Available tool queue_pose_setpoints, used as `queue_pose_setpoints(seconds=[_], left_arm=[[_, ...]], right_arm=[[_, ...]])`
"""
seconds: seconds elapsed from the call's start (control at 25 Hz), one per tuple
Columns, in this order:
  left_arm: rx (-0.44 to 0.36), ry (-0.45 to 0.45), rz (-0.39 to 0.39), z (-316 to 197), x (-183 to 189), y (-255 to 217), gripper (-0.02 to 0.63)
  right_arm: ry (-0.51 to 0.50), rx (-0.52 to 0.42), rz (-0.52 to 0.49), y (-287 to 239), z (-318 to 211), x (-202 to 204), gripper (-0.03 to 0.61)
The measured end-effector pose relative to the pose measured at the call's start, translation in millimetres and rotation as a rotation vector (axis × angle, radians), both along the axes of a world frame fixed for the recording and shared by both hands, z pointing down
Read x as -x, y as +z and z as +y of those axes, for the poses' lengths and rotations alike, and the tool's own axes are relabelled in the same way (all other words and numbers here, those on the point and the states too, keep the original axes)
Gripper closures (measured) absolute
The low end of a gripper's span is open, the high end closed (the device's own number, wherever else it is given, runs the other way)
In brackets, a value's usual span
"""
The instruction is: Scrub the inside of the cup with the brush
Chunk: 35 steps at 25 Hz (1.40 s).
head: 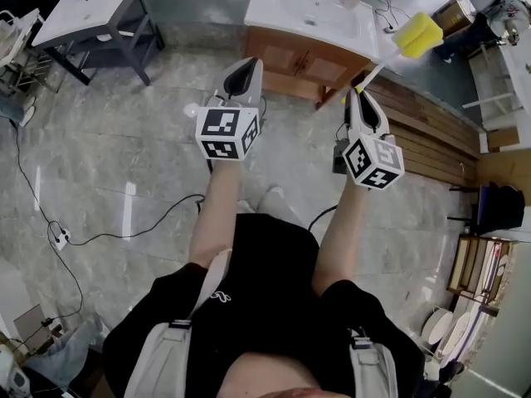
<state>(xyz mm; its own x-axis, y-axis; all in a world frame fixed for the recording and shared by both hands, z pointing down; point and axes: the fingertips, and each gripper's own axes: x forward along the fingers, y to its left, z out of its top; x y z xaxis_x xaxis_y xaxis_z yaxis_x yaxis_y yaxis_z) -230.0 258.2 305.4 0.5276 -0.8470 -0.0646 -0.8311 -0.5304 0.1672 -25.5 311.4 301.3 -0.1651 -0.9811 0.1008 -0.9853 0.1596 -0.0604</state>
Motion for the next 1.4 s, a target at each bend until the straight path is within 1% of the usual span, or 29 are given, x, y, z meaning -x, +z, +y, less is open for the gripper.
queue_pose_setpoints(seconds=[0.12,0.28,0.56,0.72,0.84,1.0,1.2,1.32,1.4], left_arm=[[-0.003,-0.003,0.013,-8,0,-1,0.618],[-0.001,0.009,0.013,-13,-4,2,0.618],[-0.019,0.022,-0.008,-26,-5,4,0.618],[-0.039,0.008,-0.009,-36,3,3,0.618],[-0.048,0.003,-0.008,-42,2,5,0.618],[-0.075,0.003,-0.015,-55,-4,3,0.618],[-0.11,-0.004,-0.02,-84,-16,-7,0.618],[-0.156,0.01,-0.005,-103,-29,-20,0.618],[-0.195,0.032,0.017,-116,-42,-29,0.618]], right_arm=[[0.015,-0.005,0.011,-3,-2,-9,0.528],[0.019,-0.005,0.02,-2,-5,-10,0.528],[0.001,-0.033,0.028,-5,-24,-4,0.528],[-0.022,-0.058,0.044,-8,-35,5,0.528],[-0.029,-0.073,0.057,-9,-41,3,0.528],[-0.024,-0.102,0.045,-10,-52,-8,0.528],[-0.019,-0.134,0.026,-9,-73,-29,0.528],[-0.006,-0.162,-0.01,-15,-90,-53,0.528],[-0.002,-0.162,-0.02,-14,-104,-68,0.528]])
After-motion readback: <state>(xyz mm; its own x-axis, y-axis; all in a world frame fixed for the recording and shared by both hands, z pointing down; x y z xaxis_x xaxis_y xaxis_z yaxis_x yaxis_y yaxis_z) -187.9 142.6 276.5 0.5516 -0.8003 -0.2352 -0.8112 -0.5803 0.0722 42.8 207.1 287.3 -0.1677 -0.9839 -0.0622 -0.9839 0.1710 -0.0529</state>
